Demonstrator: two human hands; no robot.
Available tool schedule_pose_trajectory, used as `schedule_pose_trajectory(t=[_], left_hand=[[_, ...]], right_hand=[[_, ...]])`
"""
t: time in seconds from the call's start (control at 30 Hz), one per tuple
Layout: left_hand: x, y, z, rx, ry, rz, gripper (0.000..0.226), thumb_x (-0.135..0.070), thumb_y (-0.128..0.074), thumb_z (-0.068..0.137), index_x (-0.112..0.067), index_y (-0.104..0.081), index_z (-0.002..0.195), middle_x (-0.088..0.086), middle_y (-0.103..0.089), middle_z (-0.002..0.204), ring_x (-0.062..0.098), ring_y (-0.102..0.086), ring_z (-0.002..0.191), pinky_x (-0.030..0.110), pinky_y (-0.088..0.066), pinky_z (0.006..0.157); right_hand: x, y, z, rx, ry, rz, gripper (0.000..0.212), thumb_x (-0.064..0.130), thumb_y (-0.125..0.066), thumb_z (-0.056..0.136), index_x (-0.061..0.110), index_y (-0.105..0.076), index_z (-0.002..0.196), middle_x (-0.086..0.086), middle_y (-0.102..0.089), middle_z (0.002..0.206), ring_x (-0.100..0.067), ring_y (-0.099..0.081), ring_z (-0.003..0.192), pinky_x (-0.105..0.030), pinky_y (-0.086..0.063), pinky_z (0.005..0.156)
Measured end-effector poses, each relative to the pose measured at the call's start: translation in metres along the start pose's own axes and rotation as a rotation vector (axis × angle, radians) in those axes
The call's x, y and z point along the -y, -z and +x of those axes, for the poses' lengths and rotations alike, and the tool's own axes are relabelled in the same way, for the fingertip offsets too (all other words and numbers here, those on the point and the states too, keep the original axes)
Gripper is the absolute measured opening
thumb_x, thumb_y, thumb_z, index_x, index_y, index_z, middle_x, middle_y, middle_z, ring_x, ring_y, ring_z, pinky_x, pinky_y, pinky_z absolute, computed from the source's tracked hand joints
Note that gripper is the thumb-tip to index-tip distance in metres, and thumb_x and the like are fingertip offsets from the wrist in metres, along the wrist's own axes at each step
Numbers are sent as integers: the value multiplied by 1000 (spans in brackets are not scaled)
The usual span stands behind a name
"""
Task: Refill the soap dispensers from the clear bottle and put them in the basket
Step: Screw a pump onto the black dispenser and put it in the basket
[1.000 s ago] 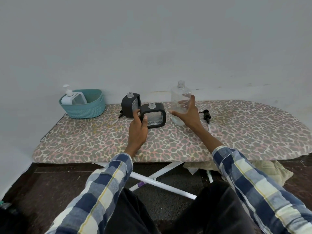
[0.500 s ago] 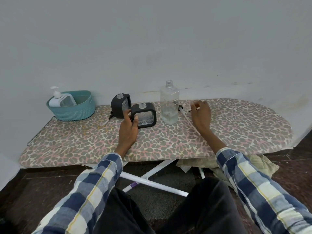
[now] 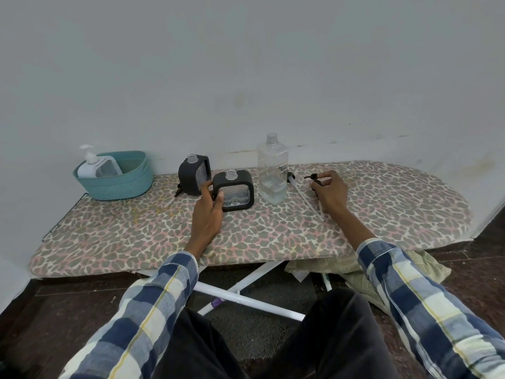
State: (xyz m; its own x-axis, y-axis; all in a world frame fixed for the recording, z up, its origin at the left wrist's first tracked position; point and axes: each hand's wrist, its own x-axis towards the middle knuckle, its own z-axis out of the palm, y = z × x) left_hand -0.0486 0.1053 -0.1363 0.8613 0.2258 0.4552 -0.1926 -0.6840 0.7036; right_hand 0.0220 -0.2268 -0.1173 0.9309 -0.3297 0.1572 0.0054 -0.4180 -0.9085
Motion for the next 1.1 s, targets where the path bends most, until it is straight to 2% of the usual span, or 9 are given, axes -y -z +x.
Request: schedule_pose_trajectory(t=[0.13, 0.27, 0.37, 0.47, 0.63, 0.7, 0.8, 0.93, 1.1], left_hand=[[1, -1, 2, -1, 0, -7, 39, -42, -42, 114, -25, -36, 148, 4, -72, 100, 17, -65, 77, 35, -46, 70], [3, -2, 0, 3, -8, -29, 38, -43, -42, 114, -29, -35, 148, 3, -74, 105, 18, -69, 81, 40, -56, 74], [3, -1, 0, 7, -8, -58, 40, -45, -42, 114, -30, -34, 149, 8, -75, 115, 24, -71, 89, 41, -57, 79], [1, -1, -1, 2, -6, -57, 40, -44, -42, 114, -29, -34, 150, 10, -73, 111, 17, -66, 81, 36, -51, 73], [-1, -1, -1, 8, 34, -53, 39, -43, -43, 113, -32, -33, 149, 2, -72, 108, 18, -69, 83, 35, -50, 73], [-3, -1, -2, 5, 47, -43, 40, -43, -43, 113, -32, -32, 150, 2, -73, 110, 15, -69, 83, 36, -53, 74], [-4, -1, -2, 4, 62, -27, 42, -43, -43, 113, -31, -32, 152, 0, -71, 98, 12, -66, 75, 33, -51, 68], [0, -2, 0, 13, 73, -14, 40, -46, -42, 112, -36, -31, 149, -1, -71, 95, 14, -66, 73, 44, -59, 71], [-3, -1, 0, 8, 70, -13, 39, -43, -44, 112, -36, -29, 148, -4, -68, 97, 10, -64, 76, 39, -57, 75]], right_hand=[[17, 3, -12, -121, -17, 212, 26, 32, -79, 89, 19, -68, 109, 3, -71, 97, -17, -72, 90, -41, -63, 81], [42, -2, -36, -208, 85, 383, 25, 37, -78, 88, 24, -66, 107, 1, -73, 98, -19, -72, 88, -47, -63, 80], [67, -9, -61, -232, 230, 399, 26, 32, -76, 93, 19, -64, 112, 1, -72, 102, -9, -67, 81, -32, -60, 76], [93, -18, -83, -238, 380, 422, 24, 26, -76, 95, 16, -62, 113, 1, -68, 102, -11, -62, 78, -23, -54, 73], [124, -40, -104, -162, 569, 379, 25, 19, -78, 94, 14, -60, 110, 1, -64, 104, -16, -66, 83, -30, -56, 75], [132, -49, -107, -120, 580, 387, 25, 18, -78, 94, 15, -60, 110, 1, -65, 106, -16, -69, 86, -35, -58, 79], [144, -59, -105, -89, 565, 418, 25, 20, -79, 94, 16, -61, 110, 3, -66, 108, -15, -72, 92, -40, -60, 84], [164, -68, -99, -56, 541, 489, 26, 19, -80, 93, 12, -61, 109, -1, -69, 109, -11, -74, 92, -38, -63, 85], [182, -77, -92, -41, 564, 516, 27, 18, -80, 93, 10, -61, 111, -4, -69, 112, -11, -74, 94, -33, -63, 85]])
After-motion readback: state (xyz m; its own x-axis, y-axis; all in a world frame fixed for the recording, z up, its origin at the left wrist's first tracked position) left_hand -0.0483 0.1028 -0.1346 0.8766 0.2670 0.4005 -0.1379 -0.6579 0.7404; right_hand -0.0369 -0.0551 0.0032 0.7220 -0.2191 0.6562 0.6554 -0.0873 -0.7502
